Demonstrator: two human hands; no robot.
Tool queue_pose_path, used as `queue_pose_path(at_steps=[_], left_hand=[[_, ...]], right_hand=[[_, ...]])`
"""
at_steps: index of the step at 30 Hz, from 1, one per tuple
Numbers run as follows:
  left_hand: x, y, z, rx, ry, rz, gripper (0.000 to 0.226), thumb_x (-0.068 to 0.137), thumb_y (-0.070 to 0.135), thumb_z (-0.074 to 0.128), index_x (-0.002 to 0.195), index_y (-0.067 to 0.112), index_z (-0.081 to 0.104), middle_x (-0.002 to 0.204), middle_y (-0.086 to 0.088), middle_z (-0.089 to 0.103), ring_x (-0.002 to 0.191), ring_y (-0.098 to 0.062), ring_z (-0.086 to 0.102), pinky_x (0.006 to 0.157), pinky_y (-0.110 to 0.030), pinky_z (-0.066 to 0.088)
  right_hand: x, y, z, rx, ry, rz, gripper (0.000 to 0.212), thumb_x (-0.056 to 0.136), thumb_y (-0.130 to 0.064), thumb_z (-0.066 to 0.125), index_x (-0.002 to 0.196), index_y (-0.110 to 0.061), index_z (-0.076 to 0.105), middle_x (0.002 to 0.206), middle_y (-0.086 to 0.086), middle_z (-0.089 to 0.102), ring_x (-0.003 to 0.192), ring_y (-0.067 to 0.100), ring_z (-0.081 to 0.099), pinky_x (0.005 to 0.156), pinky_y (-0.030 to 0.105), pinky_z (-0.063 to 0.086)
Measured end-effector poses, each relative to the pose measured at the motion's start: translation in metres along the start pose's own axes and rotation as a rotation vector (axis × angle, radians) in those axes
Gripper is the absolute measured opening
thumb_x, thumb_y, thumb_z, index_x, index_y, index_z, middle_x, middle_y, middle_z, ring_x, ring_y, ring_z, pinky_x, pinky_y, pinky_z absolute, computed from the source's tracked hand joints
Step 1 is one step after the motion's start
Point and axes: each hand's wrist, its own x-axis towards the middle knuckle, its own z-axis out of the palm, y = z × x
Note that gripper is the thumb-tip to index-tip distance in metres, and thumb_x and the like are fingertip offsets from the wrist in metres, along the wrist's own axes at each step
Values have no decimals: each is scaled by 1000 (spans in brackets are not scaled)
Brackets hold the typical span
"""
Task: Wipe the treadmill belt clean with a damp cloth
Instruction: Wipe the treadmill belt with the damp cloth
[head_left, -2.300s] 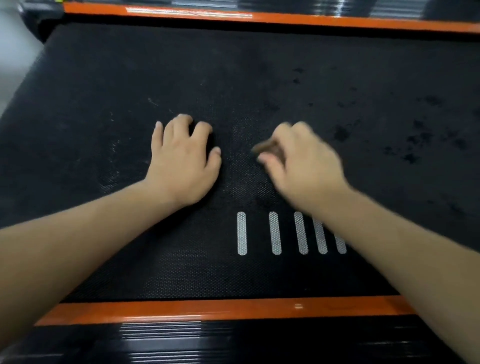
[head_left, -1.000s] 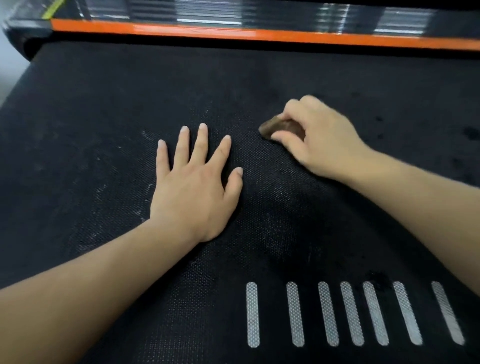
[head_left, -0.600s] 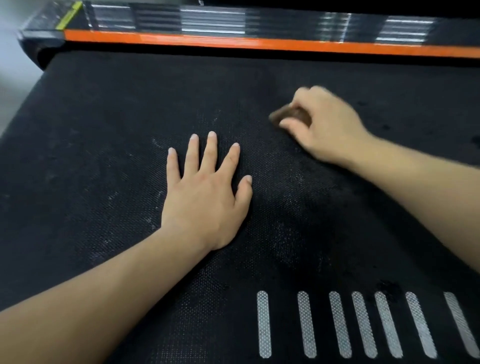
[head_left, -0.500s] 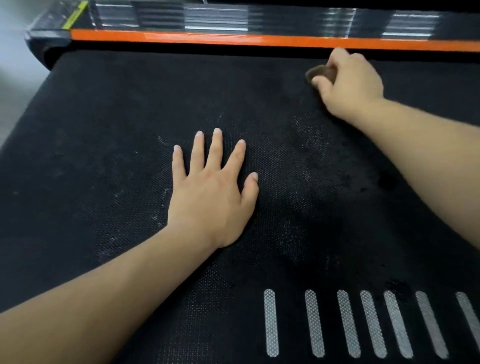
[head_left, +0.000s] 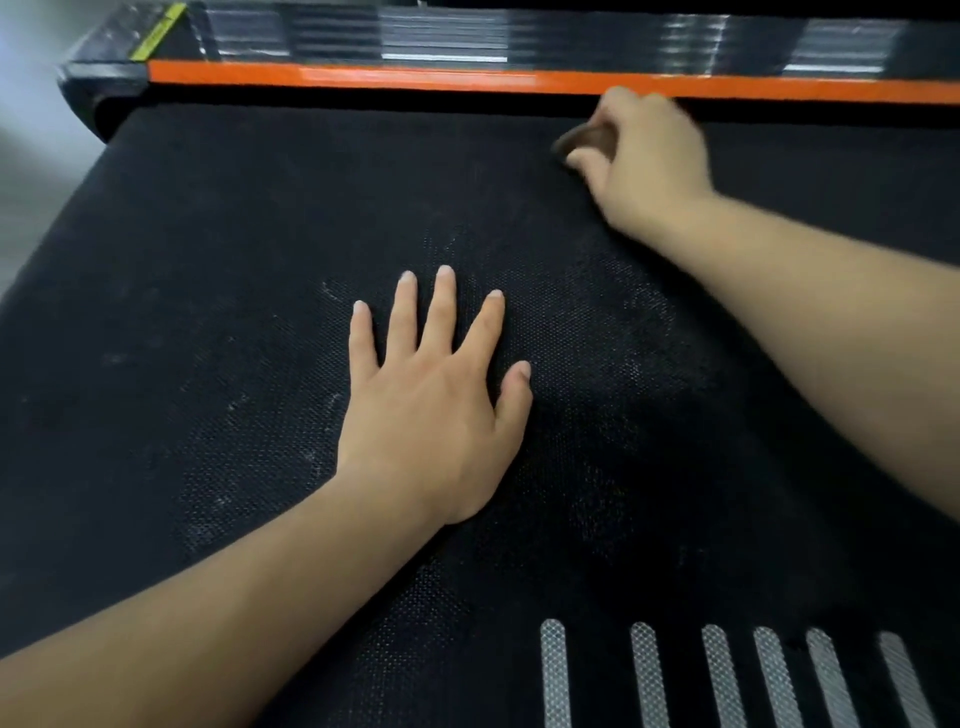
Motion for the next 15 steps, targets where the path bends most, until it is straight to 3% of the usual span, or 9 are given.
queue_pose_path(at_steps=[3,6,7,12,15], left_hand=[[0,0,1,4,-8,-1,69,97,63,8,161,37,10,170,-3,1,156,-27,-9,124,-56,-3],[1,0,0,4,1,-7,69,97,63,8,160,37,11,170,-2,2,156,-26,-8,124,-55,-3],[1,0,0,4,0,-8,69,96,63,7,160,37,10,170,-2,1,156,-26,-9,124,-55,-3],[0,0,-1,8,-22,-12,70,96,64,4,160,38,7,170,-2,-1,156,-26,-11,124,-55,-4],[0,0,-1,7,-20,-20,70,95,64,5,160,38,8,170,-1,-1,156,-25,-11,124,-54,-5]], right_hand=[[-2,11,-6,-25,-14,-46,36,92,-46,61,115,-18,58,117,15,61,107,35,57,90,42,46],[20,44,-23,-108,86,267,34,93,-43,62,114,-17,57,123,19,61,113,40,58,92,44,47],[19,46,-25,-117,88,297,34,93,-41,62,115,-16,58,124,19,60,114,41,57,93,44,46],[-34,41,-29,15,-68,-48,34,92,-46,64,114,-20,61,107,12,57,94,30,54,83,35,42],[-32,67,-42,-48,-12,75,35,91,-49,63,114,-22,61,113,13,58,102,33,56,85,38,42]])
